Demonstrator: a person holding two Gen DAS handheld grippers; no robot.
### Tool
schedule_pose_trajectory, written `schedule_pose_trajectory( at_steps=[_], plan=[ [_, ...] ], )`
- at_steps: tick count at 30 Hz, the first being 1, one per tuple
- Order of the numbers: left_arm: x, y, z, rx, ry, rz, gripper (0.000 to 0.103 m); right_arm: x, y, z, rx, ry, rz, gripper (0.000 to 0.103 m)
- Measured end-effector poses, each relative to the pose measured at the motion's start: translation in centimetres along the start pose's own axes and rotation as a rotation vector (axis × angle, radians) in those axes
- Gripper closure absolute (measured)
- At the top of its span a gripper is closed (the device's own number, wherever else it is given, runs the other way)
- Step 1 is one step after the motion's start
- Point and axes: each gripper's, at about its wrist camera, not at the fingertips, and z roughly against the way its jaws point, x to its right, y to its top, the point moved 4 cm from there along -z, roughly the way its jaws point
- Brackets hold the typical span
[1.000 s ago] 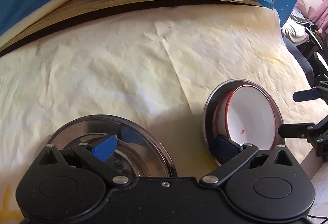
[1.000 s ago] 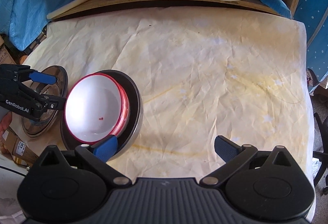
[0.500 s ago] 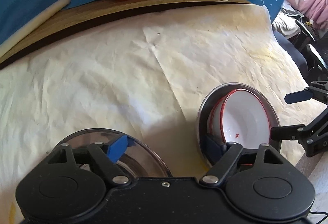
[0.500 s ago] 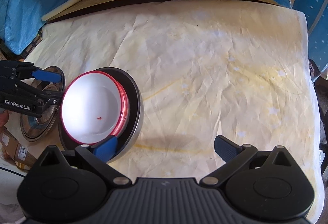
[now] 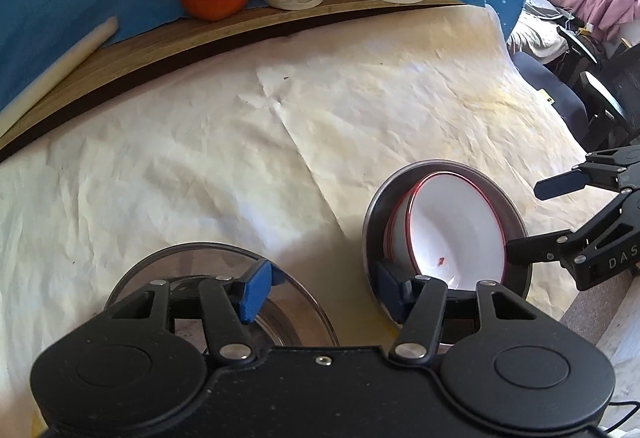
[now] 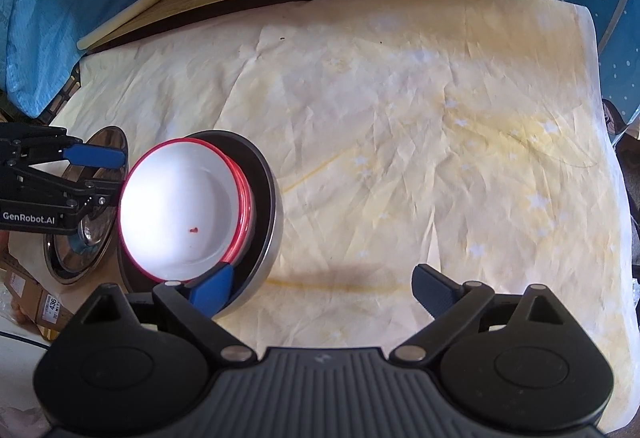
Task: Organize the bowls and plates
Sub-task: 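Move both grippers to the rim of the steel bowl stack, then close the left gripper on the steel bowl rim while the right gripper grips it too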
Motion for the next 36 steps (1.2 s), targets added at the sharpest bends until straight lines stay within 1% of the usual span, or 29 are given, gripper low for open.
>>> schedule_pose_trajectory(
  at_steps=[2,4,6,8,12,18,20,22,23,25,29,31,34,36],
  plan=[
    [0.1,0.0,0.2,0.002,0.000,-0.015,0.047,0.0,0.0,0.0,0.000,0.001,-0.001,0.006],
    [0.3,0.0,0.3,0.004,-0.004,-0.028,0.051,0.1,0.0,-0.1,0.000,0.002,-0.001,0.006],
    [0.8,0.1,0.4,0.007,0.007,-0.046,0.054,0.1,0.0,0.0,-0.001,0.003,-0.003,0.006],
    [1.4,0.1,0.4,0.011,0.018,-0.076,0.060,0.1,0.0,-0.1,-0.001,0.003,-0.003,0.006],
    [1.8,0.2,-0.3,-0.004,0.016,-0.092,0.065,0.1,-0.1,0.0,0.000,0.002,-0.006,0.006],
    [1.4,0.3,-1.0,-0.015,-0.043,-0.058,0.075,0.2,-0.1,-0.1,-0.003,0.011,-0.020,0.006],
    [1.1,0.3,-1.3,-0.020,-0.077,-0.033,0.081,0.2,-0.1,-0.1,-0.006,0.018,-0.027,0.008],
    [0.9,0.3,-1.4,-0.021,-0.105,-0.018,0.085,0.1,-0.1,0.1,-0.014,0.040,-0.037,0.017],
    [0.8,0.3,-1.5,-0.022,-0.117,-0.010,0.087,-0.1,-0.2,0.2,-0.017,0.051,-0.039,0.019],
    [0.8,0.4,-1.7,-0.021,-0.132,-0.004,0.089,-0.5,-0.2,0.4,-0.024,0.074,-0.038,0.029],
    [0.7,0.3,-1.9,-0.021,-0.150,0.012,0.090,-1.0,-0.1,0.6,-0.025,0.091,-0.040,0.039],
    [0.5,0.3,-1.9,-0.018,-0.158,0.024,0.090,-1.1,-0.1,0.6,-0.028,0.114,-0.057,0.048],
    [0.3,0.1,-2.1,-0.017,-0.163,0.041,0.089,-1.2,-0.1,0.7,-0.031,0.118,-0.083,0.053],
    [0.5,0.1,-2.1,-0.020,-0.144,0.029,0.087,-1.3,-0.1,0.7,-0.038,0.101,-0.104,0.055]
  ],
)
